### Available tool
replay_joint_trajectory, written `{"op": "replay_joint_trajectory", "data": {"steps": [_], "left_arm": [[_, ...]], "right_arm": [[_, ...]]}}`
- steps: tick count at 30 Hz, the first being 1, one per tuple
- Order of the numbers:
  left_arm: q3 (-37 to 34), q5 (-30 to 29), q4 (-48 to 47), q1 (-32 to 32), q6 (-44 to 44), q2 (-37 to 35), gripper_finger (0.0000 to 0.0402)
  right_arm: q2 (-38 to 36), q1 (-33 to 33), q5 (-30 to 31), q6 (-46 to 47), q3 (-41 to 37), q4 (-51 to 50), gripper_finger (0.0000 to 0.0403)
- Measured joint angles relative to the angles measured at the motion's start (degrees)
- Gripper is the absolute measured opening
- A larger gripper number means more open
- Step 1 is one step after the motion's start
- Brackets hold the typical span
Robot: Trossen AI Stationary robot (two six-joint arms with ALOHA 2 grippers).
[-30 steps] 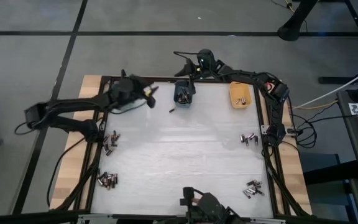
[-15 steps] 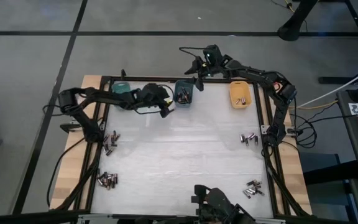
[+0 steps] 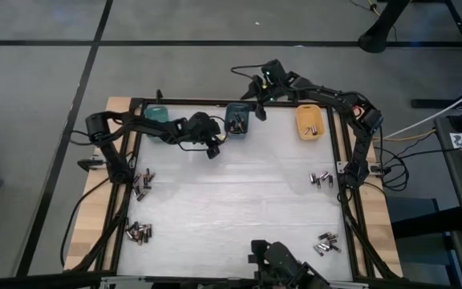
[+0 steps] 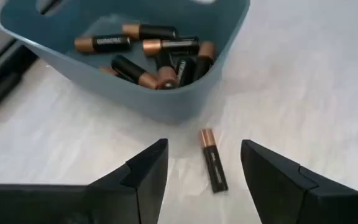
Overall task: Sort batteries
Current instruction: Put the brown battery into the green bin
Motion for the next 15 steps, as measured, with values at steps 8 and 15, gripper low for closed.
{"op": "replay_joint_trajectory", "data": {"steps": [8, 15], "left_arm": [[0.0, 3.4, 1.0, -0.3, -1.1, 3.2, 0.0192], [0.0, 2.1, 1.0, -0.9, -1.0, 5.1, 0.0191]], "right_arm": [[0.0, 0.0, 0.0, -0.3, 0.0, 0.0, 0.0234], [0.0, 0.0, 0.0, -0.4, 0.0, 0.0, 0.0234]]}}
